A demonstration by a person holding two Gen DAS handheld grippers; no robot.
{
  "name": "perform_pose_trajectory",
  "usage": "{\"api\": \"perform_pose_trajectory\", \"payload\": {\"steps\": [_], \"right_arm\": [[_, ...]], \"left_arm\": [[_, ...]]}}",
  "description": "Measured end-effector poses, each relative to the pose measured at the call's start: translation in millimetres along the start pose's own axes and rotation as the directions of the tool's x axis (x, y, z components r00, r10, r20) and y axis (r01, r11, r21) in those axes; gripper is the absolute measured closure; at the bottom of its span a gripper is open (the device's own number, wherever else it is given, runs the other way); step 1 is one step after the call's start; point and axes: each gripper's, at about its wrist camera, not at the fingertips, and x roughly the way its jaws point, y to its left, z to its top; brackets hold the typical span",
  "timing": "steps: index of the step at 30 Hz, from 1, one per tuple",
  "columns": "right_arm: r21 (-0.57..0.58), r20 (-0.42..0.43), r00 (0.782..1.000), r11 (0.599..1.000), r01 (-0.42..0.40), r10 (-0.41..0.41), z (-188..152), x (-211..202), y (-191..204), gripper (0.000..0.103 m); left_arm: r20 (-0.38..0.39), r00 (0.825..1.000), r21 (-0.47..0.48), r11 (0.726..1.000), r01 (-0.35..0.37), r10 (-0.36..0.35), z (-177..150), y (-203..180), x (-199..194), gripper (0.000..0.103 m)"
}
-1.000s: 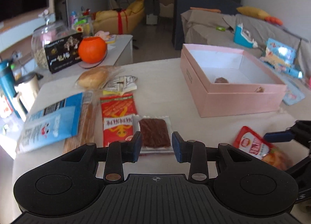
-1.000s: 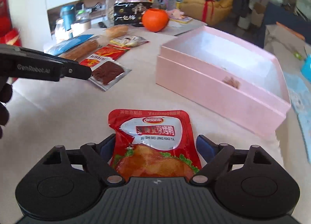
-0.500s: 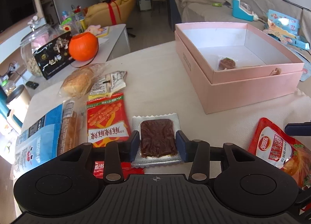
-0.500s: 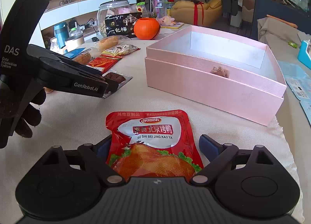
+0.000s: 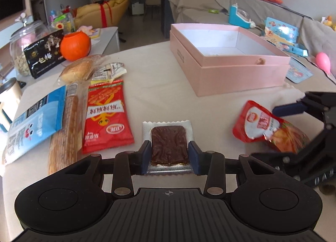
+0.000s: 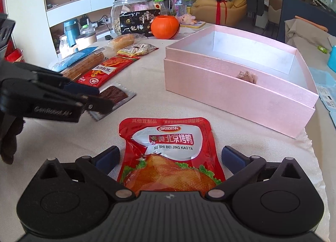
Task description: Organize snacks
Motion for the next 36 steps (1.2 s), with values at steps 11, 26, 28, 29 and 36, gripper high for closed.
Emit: {"api": "perform_pose_trajectory", "payload": {"steps": [11, 26, 28, 29, 36], "right_arm": [[0.101, -0.061, 0.994, 0.992, -0.080, 0.087, 3, -13, -13, 0.000], [0.198, -0.143, 0.986, 0.974, 0.113, -0.085, 18, -7, -11, 0.020], [0.234, -0.133, 0.989, 0.968, 0.096, -0.066, 15, -14, -16, 0.025], [0.251, -0.125, 0.991, 0.965, 0.070, -0.039, 12, -17, -20, 0.025], [0.277, -0.099, 0.995, 0.961, 0.007, 0.022, 10, -12, -15, 0.004]], "left_arm": [[-0.015, 0.998, 0.009, 0.998, 0.061, -0.061, -16, -9, -16, 0.058], [-0.013, 0.999, -0.011, 0.999, 0.052, -0.052, -18, -12, -16, 0.058], [-0.009, 0.999, -0.008, 0.999, 0.044, -0.044, -18, -14, -17, 0.058], [-0.007, 0.999, -0.007, 0.999, 0.041, -0.041, -19, -14, -17, 0.058], [-0.020, 0.999, -0.005, 0.999, 0.042, -0.042, -18, -14, -17, 0.057]]}}
